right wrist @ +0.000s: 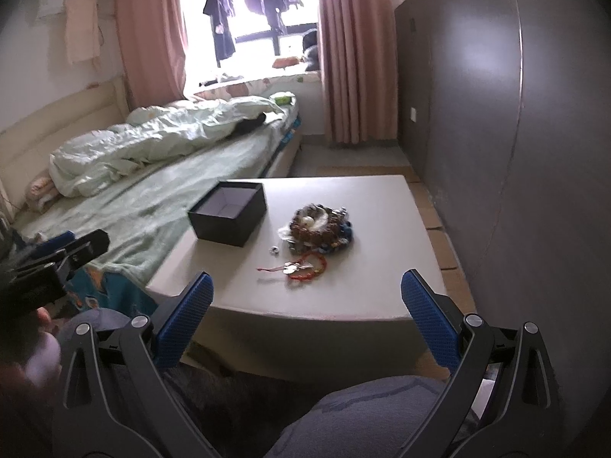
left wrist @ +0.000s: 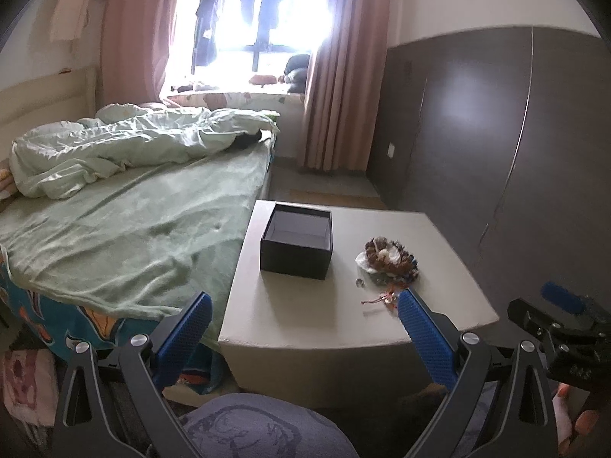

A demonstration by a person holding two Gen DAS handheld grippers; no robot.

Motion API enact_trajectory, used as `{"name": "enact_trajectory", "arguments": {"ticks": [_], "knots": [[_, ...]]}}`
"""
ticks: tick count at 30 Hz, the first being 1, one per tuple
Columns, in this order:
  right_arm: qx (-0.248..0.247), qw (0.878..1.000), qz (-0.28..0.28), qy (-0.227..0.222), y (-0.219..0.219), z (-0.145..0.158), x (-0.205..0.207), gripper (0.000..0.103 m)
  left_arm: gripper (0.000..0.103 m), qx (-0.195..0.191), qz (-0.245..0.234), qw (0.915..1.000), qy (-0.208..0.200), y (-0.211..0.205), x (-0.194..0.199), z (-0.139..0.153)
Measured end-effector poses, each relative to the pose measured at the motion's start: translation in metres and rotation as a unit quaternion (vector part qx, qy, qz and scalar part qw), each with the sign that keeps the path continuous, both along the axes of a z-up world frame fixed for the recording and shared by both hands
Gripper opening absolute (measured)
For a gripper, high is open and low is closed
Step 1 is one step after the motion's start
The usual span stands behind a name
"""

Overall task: Organize jewelry
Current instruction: 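Reach the right tool to the brown bead bracelet, grasp and lift it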

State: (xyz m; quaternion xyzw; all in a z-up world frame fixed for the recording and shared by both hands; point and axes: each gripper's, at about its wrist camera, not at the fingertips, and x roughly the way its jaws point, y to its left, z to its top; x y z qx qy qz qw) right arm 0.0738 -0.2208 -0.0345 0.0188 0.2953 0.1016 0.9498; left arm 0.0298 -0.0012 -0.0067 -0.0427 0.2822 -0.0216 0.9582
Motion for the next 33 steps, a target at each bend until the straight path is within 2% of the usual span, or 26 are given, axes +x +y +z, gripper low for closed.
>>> {"name": "enact_trajectory", "arguments": {"ticks": [3, 7, 9, 14, 17, 19, 20, 23, 28, 33], "knots": [[-0.02, 1.0, -0.009, 0.007, 0.002, -0.001, 0.009, 0.098, 0.094, 0.015, -0.009, 0.9998, 0.012, -0.005, 0.01, 0.002], [-0.036, 0.999, -0.01, 0.007, 0.004, -0.002, 0.02, 0.098, 0.092, -0.035, -0.029, 0.9984, 0.034, -0.002, 0.029, 0.002], [-0.038, 0.999, -0.008, 0.009, 0.005, -0.003, 0.028, 0.098, 0.09, -0.035, -0.033, 0.998, 0.04, -0.005, 0.039, 0.001], [-0.019, 0.999, -0.009, 0.024, -0.003, -0.005, 0.048, 0.098, 0.074, -0.03, -0.038, 0.9958, 0.078, -0.012, 0.067, -0.006], [0.008, 0.999, -0.006, 0.049, -0.011, -0.009, 0.069, 0.087, 0.07, -0.03, -0.042, 0.994, 0.096, -0.015, 0.084, -0.013], [0.022, 0.997, -0.008, 0.079, -0.015, -0.016, 0.087, 0.075, 0.064, -0.027, -0.044, 0.9923, 0.112, -0.018, 0.097, -0.02], [0.026, 0.996, -0.008, 0.088, -0.017, -0.018, 0.094, 0.074, 0.061, -0.028, -0.045, 0.9917, 0.118, -0.019, 0.102, -0.023], [0.048, 0.992, -0.002, 0.117, -0.021, -0.025, 0.116, 0.072, 0.061, -0.034, -0.053, 0.989, 0.134, -0.022, 0.118, -0.031], [0.077, 0.984, 0.005, 0.159, -0.027, -0.037, 0.149, 0.055, 0.052, -0.037, -0.062, 0.9844, 0.16, -0.033, 0.148, -0.045], [0.108, 0.974, 0.01, 0.198, -0.031, -0.05, 0.179, 0.049, 0.052, -0.037, -0.076, 0.9805, 0.178, -0.046, 0.168, -0.058]]}}
